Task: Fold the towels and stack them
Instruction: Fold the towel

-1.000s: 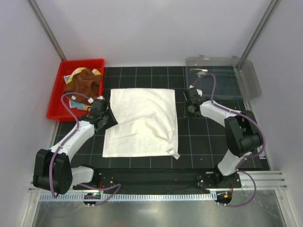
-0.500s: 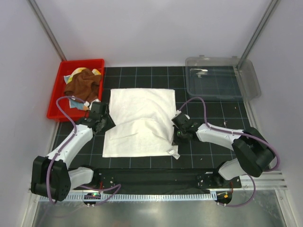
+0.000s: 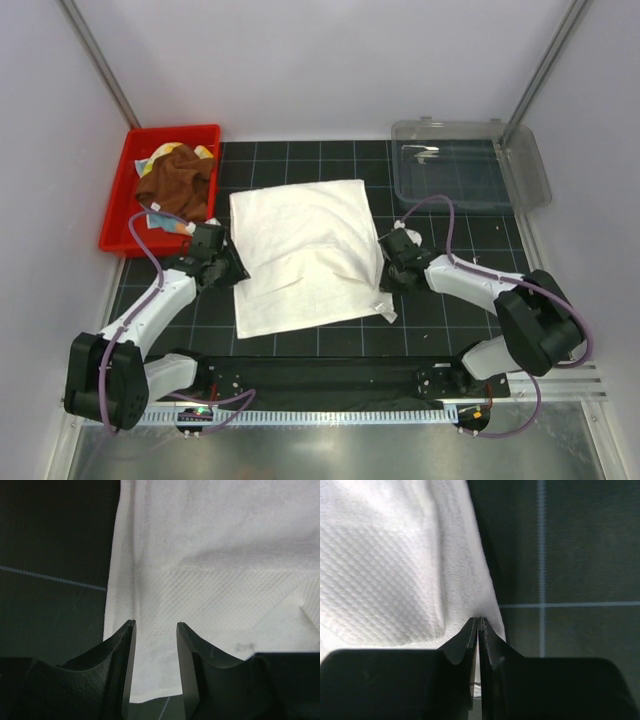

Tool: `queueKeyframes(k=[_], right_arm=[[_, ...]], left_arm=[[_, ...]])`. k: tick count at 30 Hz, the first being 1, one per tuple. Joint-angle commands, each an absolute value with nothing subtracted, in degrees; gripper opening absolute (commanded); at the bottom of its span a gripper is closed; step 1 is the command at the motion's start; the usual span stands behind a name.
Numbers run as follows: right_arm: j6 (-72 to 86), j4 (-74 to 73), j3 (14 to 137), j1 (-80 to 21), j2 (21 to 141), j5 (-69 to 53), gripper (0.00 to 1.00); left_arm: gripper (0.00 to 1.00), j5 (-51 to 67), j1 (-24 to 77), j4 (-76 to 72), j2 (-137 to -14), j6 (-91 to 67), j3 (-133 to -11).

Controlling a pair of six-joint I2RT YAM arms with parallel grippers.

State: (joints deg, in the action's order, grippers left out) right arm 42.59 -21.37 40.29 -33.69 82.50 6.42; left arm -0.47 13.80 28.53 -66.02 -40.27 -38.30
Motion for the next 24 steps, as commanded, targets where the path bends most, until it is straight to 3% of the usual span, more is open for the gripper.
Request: queueKeyframes(k=[1, 12, 21, 24], right_arm=[[39.4, -25.9, 40.7, -31.8, 78.6, 9.9, 0.12], [40.5, -22.3, 44.5, -32.3, 74.4, -2.2, 0.39], [29.8, -20.8, 44.3, -35.9, 76.7, 2.8, 0.45], [29.5, -20.7, 44.4, -36.5, 77.6, 4.2, 0.46]], left_arm=[[0.42, 2.9, 13.9, 25.8, -66.1, -41.2, -37.5], [0.42, 5.8, 14.1, 19.0, -68.9, -45.4, -31.4], [0.41, 4.4, 14.1, 18.3, -70.8, -45.3, -30.4], [0.36, 3.9, 14.2, 18.5, -70.8, -45.5, -30.1]])
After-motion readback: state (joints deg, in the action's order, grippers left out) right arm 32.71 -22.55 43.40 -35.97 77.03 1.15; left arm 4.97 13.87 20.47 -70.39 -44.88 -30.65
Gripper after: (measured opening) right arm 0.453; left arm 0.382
